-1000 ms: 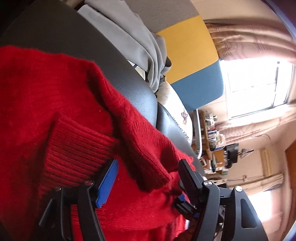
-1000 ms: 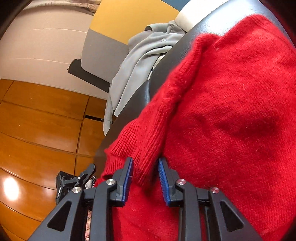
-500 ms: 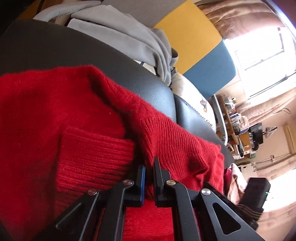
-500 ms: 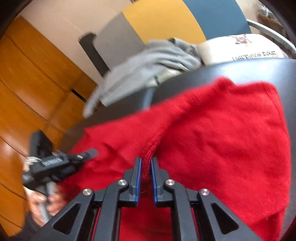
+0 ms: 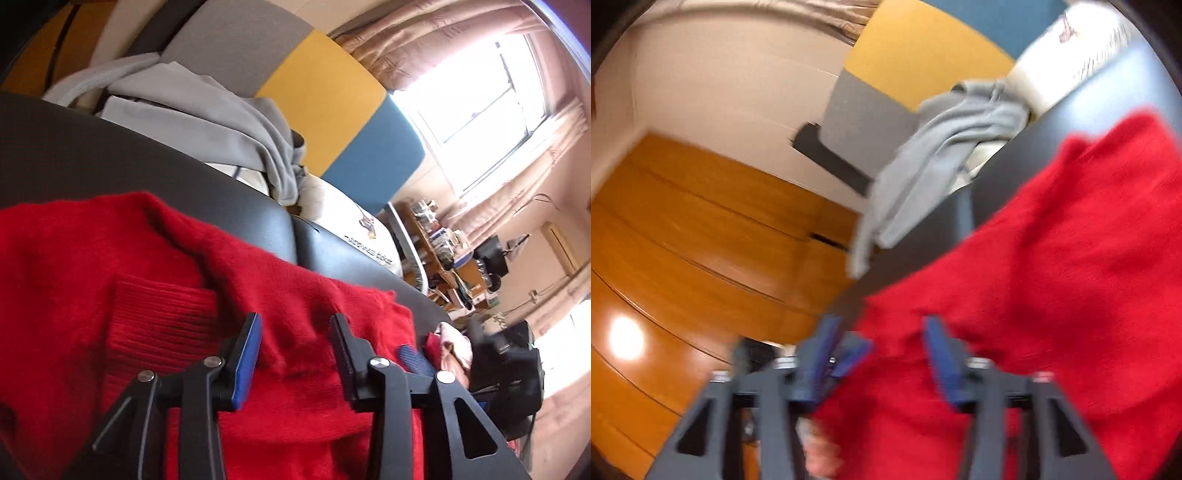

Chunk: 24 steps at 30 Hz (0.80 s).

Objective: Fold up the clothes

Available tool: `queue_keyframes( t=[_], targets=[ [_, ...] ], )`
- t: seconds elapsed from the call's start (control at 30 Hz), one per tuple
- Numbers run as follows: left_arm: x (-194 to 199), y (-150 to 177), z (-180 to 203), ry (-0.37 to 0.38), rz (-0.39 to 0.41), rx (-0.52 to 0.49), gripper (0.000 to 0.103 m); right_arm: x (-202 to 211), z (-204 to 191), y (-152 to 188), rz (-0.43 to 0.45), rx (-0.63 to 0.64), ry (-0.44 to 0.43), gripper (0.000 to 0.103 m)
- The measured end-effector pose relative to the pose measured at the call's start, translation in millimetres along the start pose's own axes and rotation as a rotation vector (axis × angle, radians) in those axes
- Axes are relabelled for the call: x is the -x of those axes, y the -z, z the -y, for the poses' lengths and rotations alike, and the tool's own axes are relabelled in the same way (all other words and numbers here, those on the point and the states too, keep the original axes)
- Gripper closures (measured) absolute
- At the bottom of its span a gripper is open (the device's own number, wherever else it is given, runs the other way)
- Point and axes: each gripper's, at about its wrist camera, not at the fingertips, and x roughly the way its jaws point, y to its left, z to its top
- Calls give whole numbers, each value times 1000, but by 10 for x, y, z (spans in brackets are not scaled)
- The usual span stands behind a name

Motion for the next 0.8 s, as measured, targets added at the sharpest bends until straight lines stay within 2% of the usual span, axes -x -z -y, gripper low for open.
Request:
queue_keyframes(
  t=[0.07, 0.17, 0.2, 0.3, 0.43, 0.73, 0.8],
  targets=[
    [-88, -1, -28, -11, -18, -3, 62, -160, 62, 8, -18, -74, -22, 17],
    [-199, 32, -148, -35, -47, 0, 62, -388, 154, 45, -37, -159, 1, 17],
    [-209, 49, -175, -36, -48, -5, 62, -456, 167, 44, -30, -165, 11, 17],
    [-203, 106, -203, -34, -33, -44, 63, -568, 191, -13, 11, -159, 115, 17],
    [-213, 198, -180, -72, -6, -132, 71, -703, 163, -89, 22, -144, 140, 15],
    [-166, 197, -308, -24, 5, -93, 75, -540, 301, -5, 162, -190, 125, 15],
    [-161, 202, -312, -21, 7, -90, 75, -501, 332, 15, 194, -201, 121, 23]
  ],
)
